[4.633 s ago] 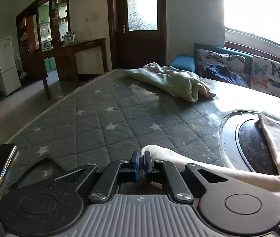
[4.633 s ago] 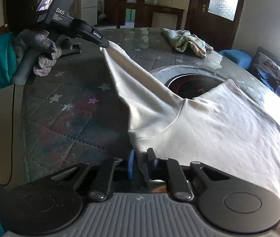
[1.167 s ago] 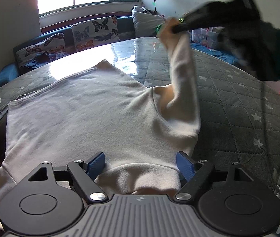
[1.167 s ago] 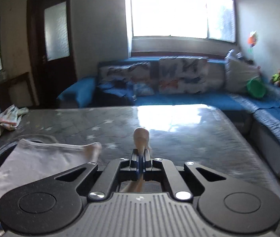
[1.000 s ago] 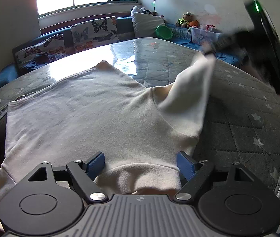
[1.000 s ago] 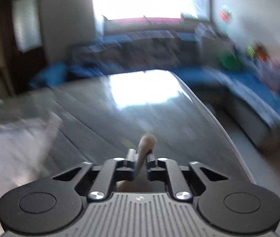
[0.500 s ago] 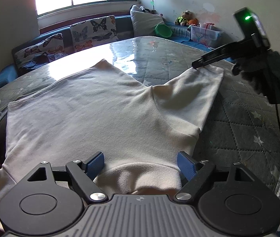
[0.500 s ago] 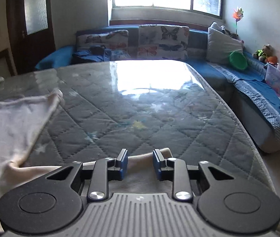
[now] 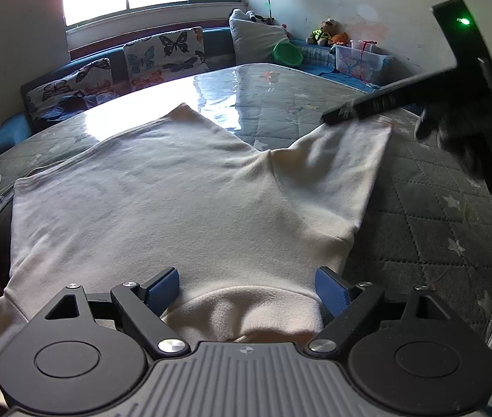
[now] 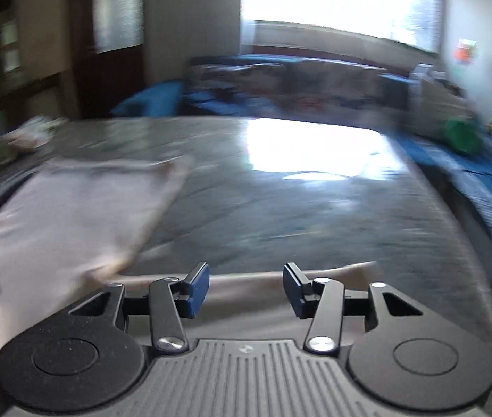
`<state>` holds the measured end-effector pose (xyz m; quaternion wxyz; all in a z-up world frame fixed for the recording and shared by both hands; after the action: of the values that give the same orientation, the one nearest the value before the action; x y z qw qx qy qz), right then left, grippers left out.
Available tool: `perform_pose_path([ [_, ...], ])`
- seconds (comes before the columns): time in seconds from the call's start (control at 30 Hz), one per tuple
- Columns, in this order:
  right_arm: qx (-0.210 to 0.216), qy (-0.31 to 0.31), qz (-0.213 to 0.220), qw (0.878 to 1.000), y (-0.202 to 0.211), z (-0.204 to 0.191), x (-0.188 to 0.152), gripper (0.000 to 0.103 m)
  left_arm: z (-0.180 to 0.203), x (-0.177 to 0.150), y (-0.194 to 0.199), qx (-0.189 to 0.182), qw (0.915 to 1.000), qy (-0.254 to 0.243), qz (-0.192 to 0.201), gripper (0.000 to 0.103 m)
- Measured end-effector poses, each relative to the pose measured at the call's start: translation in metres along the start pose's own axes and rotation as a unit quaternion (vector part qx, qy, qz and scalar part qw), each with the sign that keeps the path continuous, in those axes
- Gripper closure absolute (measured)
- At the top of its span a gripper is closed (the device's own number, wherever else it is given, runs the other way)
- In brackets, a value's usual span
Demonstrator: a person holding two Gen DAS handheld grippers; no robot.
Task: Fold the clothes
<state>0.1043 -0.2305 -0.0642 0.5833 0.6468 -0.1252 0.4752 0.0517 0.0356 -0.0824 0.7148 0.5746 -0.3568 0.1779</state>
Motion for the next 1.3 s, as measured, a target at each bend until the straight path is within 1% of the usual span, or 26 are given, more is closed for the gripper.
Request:
perform_pose_path([
  [0.03,0.015,0.011,-0.001,1.0,0.0,-0.012,-0.001,0.049,0.0,0.0,0.0,0.001,1.0,0.0,0.0,0.015],
  [0.07,0.03,0.023,-0.002,0.999,-0.001,-0.024,-0.003,0.048,0.0,0.0,0.001,0.001,1.0,0.001,0.0,0.015],
  [0.13,0.035,0.034,-0.014,0.999,-0.006,-0.035,-0.008,0.047,0.0,-0.001,0.002,0.002,1.0,0.002,0.001,0.015],
  [0.17,0.035,0.035,-0.018,0.999,-0.007,-0.037,-0.011,0.046,-0.001,-0.001,0.002,0.002,1.0,0.004,0.001,0.015],
  [0.23,0.03,0.04,-0.016,0.999,-0.004,-0.038,-0.017,0.04,-0.003,-0.003,0.005,0.001,1.0,0.006,0.002,0.015],
  [0.4,0.022,0.044,-0.024,0.998,0.011,-0.037,-0.02,0.04,-0.01,-0.001,0.019,0.001,0.9997,0.018,0.017,0.013],
  [0.47,0.03,0.05,-0.02,0.998,0.016,-0.042,-0.022,0.037,-0.014,-0.001,0.024,0.003,0.9994,0.025,0.023,0.013],
  [0.5,0.037,0.052,-0.019,0.998,0.019,-0.045,-0.023,0.033,-0.017,-0.001,0.026,0.006,0.9993,0.03,0.023,0.013],
  [0.6,0.045,0.062,-0.026,0.997,0.018,-0.052,-0.032,0.031,-0.028,-0.007,0.032,0.019,0.9986,0.044,0.023,0.013],
  [0.73,0.032,0.061,-0.018,0.997,0.028,-0.051,-0.024,0.031,-0.041,-0.013,0.047,0.028,0.9974,0.059,0.03,0.014],
  [0.8,0.044,0.073,-0.005,0.996,0.035,-0.062,-0.015,0.03,-0.047,-0.015,0.055,0.032,0.9967,0.066,0.036,0.015],
  [0.87,0.063,0.091,0.011,0.994,0.04,-0.078,-0.004,0.028,-0.051,-0.017,0.061,0.032,0.9959,0.074,0.041,0.027],
  [0.9,0.072,0.096,0.015,0.993,0.04,-0.086,0.001,0.028,-0.053,-0.018,0.063,0.032,0.9956,0.077,0.043,0.03],
  [0.93,0.081,0.102,0.019,0.991,0.041,-0.093,0.005,0.028,-0.055,-0.019,0.065,0.032,0.9952,0.081,0.045,0.038],
  [0.97,0.097,0.112,0.025,0.989,0.04,-0.106,0.009,0.028,-0.056,-0.02,0.067,0.031,0.995,0.083,0.046,0.051],
  [1.0,0.107,0.119,0.027,0.987,0.039,-0.115,0.011,0.028,-0.056,-0.022,0.068,0.03,0.9951,0.083,0.046,0.055],
  [1.07,0.126,0.134,0.03,0.982,0.037,-0.133,0.014,0.028,-0.056,-0.025,0.07,0.027,0.9953,0.08,0.047,0.067],
  [1.13,0.147,0.153,0.029,0.977,0.033,-0.154,0.013,0.028,-0.054,-0.028,0.071,0.023,0.9959,0.073,0.048,0.07],
  [1.2,0.158,0.17,0.031,0.972,0.035,-0.168,0.012,0.029,-0.052,-0.031,0.073,0.021,0.9966,0.063,0.049,0.079],
  [1.27,0.171,0.181,0.031,0.968,0.036,-0.18,0.009,0.034,-0.051,-0.032,0.073,0.023,0.9968,0.058,0.05,0.09],
  [1.3,0.177,0.184,0.029,0.966,0.037,-0.185,0.007,0.039,-0.052,-0.033,0.075,0.024,0.9965,0.059,0.053,0.092],
])
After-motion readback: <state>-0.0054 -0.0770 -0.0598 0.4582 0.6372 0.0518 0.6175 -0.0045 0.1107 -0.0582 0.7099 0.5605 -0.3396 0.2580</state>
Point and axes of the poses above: each gripper's, at about its wrist camera, not at the fingertips, and y roughly against the way its jaws point, z to its right, x to its top, the point moved 6 cm from there along -y, roughly the way its jaws point, and after that the axes turned 9 degrees about y, right-handed, at the moved point
